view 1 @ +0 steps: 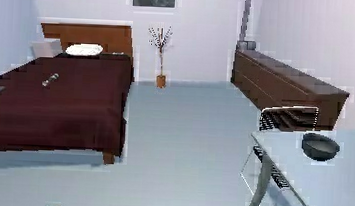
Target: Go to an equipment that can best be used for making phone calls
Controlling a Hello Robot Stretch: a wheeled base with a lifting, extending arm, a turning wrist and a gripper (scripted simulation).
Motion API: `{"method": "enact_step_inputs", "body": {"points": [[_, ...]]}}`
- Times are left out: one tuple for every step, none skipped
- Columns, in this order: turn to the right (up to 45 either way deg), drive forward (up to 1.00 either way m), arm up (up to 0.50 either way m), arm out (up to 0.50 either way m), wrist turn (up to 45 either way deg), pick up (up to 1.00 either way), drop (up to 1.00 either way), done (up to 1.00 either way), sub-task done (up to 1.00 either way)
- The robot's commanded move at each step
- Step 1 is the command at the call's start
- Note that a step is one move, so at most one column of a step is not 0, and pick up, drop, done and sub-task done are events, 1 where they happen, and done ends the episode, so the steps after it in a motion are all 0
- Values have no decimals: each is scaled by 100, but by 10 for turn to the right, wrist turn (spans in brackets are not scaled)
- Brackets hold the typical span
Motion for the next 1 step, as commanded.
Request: {"method": "enact_step_inputs", "body": {"points": [[0,100,0,0,0,0,0,0,0]]}}
